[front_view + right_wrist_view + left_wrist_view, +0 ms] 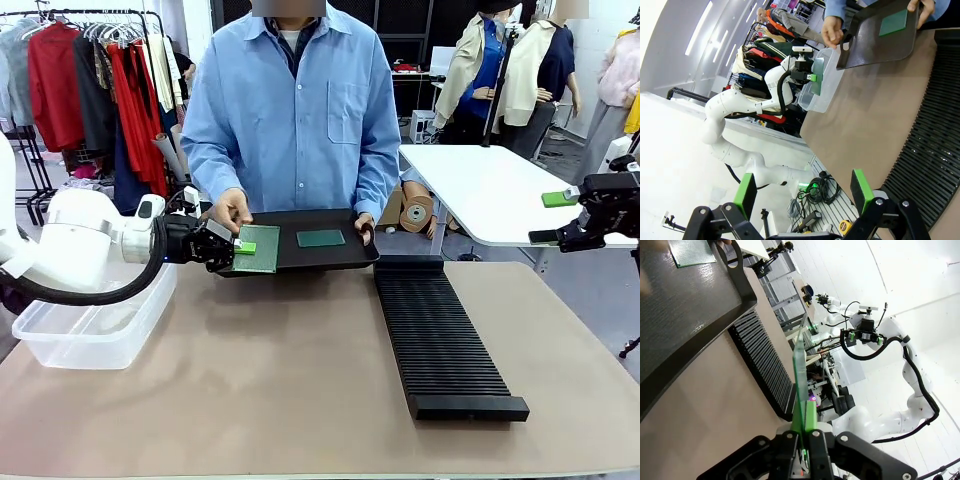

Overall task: Sort PCBs into racks and boxes based on the side picked up.
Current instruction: If the short side of the Blank PCB is picked up, insert it into the PCB Rack ; if the long side is picked up, place it in the Organizing box.

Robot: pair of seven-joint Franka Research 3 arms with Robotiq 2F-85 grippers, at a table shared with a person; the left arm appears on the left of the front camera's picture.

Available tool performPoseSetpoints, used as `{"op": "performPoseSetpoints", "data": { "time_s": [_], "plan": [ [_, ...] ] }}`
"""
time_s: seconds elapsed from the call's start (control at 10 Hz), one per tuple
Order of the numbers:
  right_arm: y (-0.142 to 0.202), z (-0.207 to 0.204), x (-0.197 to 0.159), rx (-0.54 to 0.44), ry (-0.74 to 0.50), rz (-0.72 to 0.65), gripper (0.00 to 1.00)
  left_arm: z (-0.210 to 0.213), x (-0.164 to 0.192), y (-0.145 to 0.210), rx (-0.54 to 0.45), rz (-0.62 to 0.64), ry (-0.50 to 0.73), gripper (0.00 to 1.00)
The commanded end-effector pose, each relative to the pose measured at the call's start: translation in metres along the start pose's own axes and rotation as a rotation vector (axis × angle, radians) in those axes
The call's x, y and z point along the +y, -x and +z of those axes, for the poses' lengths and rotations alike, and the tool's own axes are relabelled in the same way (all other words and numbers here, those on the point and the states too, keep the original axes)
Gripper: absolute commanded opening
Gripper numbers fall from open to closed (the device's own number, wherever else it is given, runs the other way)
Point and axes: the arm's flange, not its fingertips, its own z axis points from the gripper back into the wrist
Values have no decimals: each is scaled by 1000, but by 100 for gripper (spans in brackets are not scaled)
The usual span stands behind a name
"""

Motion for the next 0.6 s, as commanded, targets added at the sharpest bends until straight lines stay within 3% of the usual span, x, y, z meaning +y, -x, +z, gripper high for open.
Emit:
{"op": "performPoseSetpoints", "data": {
  "time_s": [0.0, 0.5],
  "plan": [
    [0, 0, 1, -1, -5, 4, 100, -1, 0, 0, 1, -2, 2, 0],
    [0, 0, 1, -1, -5, 4, 100, -1, 0, 0, 1, -2, 2, 0]
  ]
}}
